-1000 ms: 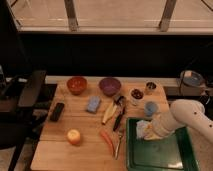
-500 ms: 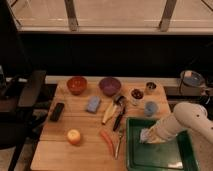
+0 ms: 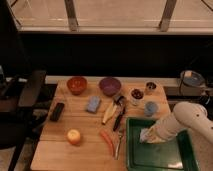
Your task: Place towel in tray
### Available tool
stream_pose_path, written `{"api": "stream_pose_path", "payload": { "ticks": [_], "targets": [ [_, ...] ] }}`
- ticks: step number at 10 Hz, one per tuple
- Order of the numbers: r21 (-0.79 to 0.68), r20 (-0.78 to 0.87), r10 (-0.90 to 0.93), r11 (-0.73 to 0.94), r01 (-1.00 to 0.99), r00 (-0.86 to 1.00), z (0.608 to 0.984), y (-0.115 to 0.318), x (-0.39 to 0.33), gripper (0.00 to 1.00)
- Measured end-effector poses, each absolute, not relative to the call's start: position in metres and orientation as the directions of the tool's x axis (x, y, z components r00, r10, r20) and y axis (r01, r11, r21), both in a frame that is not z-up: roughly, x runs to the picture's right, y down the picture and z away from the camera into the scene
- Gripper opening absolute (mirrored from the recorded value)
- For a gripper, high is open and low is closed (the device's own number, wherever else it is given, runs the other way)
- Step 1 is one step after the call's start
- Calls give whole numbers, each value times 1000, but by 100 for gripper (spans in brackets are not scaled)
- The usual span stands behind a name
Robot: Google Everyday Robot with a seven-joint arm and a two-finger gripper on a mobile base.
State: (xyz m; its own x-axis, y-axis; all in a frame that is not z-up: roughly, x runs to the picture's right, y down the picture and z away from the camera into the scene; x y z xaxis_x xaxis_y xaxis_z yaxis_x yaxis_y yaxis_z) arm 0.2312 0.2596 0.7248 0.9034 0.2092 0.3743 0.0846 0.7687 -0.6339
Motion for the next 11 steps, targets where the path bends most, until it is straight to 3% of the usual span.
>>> {"api": "stream_pose_path", "payload": {
  "ticks": [11],
  "targets": [
    [-607,388,189,789,96,902,725,258,237,31]
  ]
}}
